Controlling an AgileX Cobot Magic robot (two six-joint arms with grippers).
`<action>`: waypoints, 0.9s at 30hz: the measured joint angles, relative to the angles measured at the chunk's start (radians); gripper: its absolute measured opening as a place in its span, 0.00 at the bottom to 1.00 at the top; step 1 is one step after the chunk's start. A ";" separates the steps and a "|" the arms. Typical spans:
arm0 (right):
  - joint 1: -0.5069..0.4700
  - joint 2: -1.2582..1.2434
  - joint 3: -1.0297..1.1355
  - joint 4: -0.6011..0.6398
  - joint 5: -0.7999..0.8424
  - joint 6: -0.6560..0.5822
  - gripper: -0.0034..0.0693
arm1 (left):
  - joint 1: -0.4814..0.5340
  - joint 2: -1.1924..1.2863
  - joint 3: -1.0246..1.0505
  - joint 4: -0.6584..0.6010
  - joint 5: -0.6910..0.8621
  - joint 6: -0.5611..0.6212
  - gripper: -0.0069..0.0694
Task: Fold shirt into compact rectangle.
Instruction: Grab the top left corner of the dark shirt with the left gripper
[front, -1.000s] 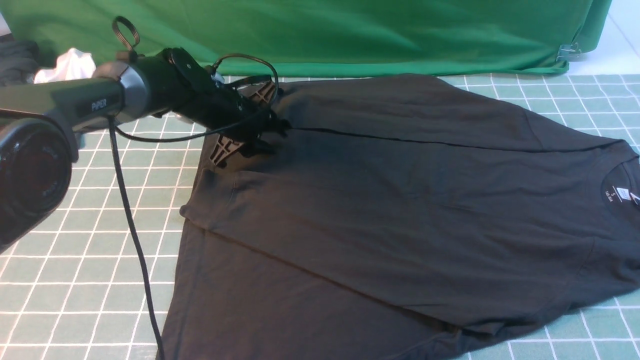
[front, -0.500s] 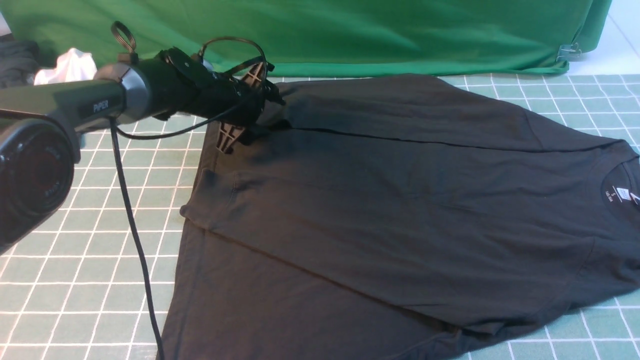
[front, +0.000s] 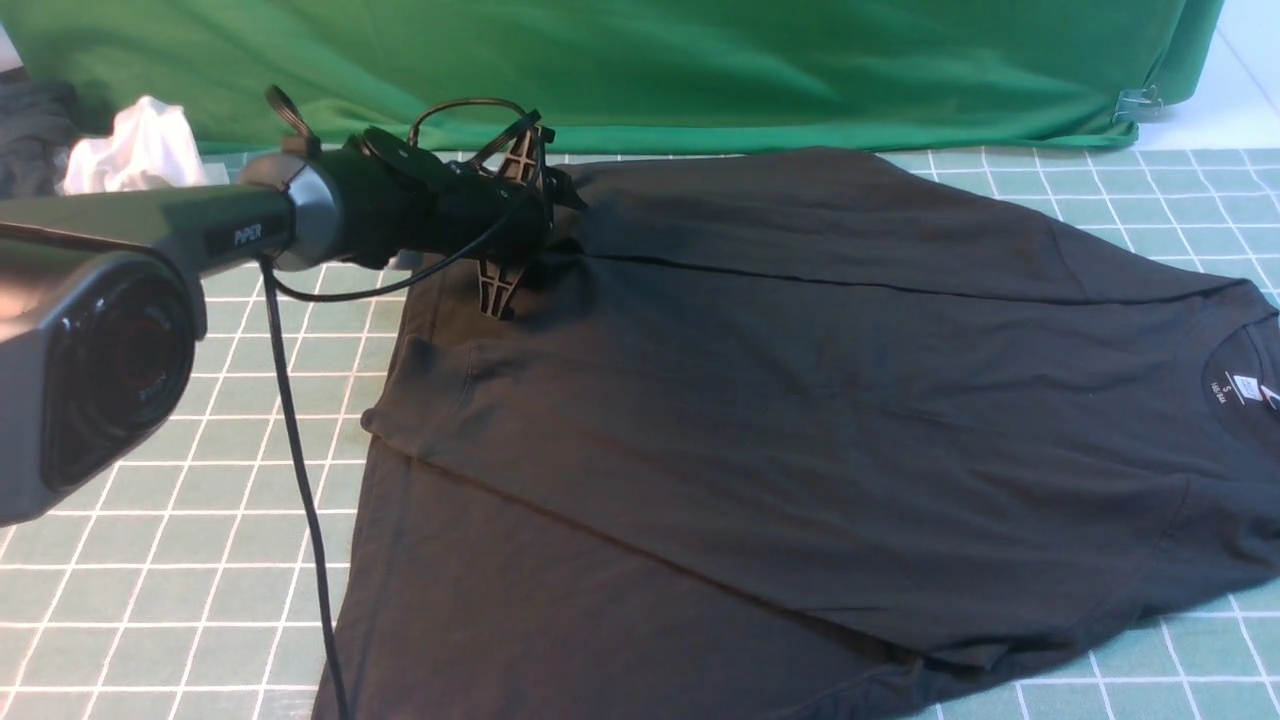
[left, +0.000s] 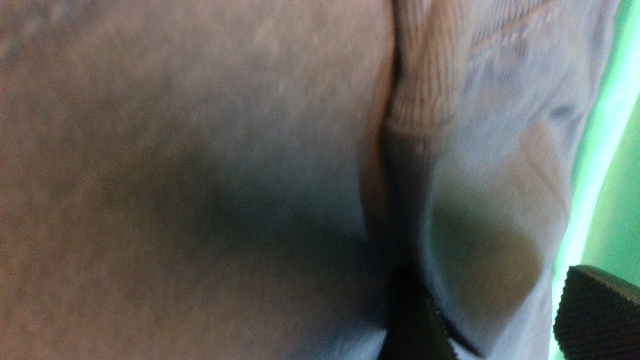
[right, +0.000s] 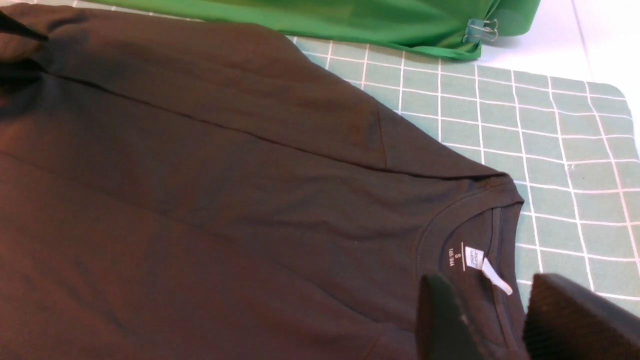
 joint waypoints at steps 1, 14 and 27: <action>0.000 0.000 0.000 0.000 0.000 0.001 0.37 | 0.000 0.002 0.000 -0.004 -0.013 -0.002 0.56; 0.000 0.000 0.000 0.000 0.000 0.011 0.37 | -0.002 0.010 0.000 -0.044 -0.121 -0.002 0.55; 0.000 0.000 0.000 0.000 0.001 0.015 0.37 | -0.002 0.029 0.000 -0.041 -0.186 0.015 0.34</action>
